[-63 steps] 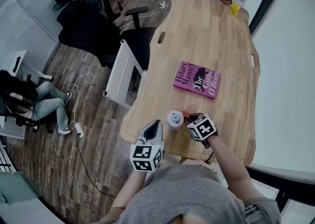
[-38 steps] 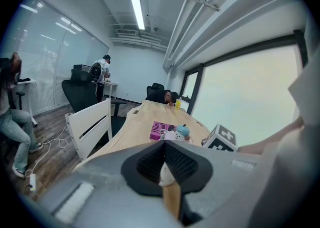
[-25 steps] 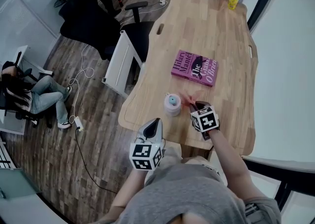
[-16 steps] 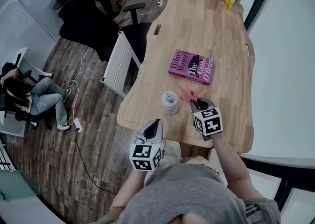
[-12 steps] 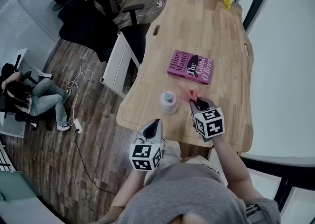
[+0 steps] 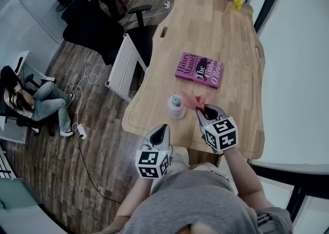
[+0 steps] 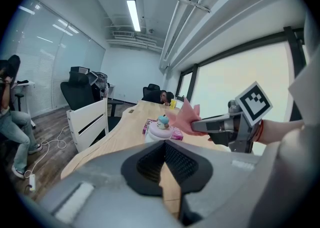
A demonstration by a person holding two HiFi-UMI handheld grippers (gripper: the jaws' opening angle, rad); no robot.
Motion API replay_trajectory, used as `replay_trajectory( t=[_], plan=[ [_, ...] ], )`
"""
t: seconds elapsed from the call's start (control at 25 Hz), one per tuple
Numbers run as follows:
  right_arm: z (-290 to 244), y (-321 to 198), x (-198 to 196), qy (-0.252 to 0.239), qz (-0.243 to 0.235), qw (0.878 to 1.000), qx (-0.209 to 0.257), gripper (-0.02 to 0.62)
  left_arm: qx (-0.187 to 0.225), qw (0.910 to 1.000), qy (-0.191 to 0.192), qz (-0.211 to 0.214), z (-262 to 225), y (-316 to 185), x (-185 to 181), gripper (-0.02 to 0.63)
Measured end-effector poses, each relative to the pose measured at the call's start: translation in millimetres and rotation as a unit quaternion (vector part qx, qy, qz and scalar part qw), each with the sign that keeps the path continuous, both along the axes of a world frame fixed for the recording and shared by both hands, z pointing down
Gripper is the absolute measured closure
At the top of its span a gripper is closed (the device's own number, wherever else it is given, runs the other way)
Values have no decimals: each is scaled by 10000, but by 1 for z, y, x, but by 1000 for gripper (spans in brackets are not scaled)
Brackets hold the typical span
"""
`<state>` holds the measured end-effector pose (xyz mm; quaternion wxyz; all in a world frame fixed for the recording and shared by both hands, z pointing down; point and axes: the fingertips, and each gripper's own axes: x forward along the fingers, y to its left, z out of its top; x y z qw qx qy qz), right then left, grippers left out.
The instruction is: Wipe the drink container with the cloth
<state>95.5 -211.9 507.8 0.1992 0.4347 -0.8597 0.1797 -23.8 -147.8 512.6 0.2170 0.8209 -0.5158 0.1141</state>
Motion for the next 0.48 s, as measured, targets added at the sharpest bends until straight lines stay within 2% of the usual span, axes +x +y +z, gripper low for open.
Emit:
replay_trajectory(
  t=[0.48],
  plan=[
    [28, 4, -11, 47, -164, 9992, -363, 571, -16, 10000, -7, -77, 1, -2, -6, 603]
  ],
)
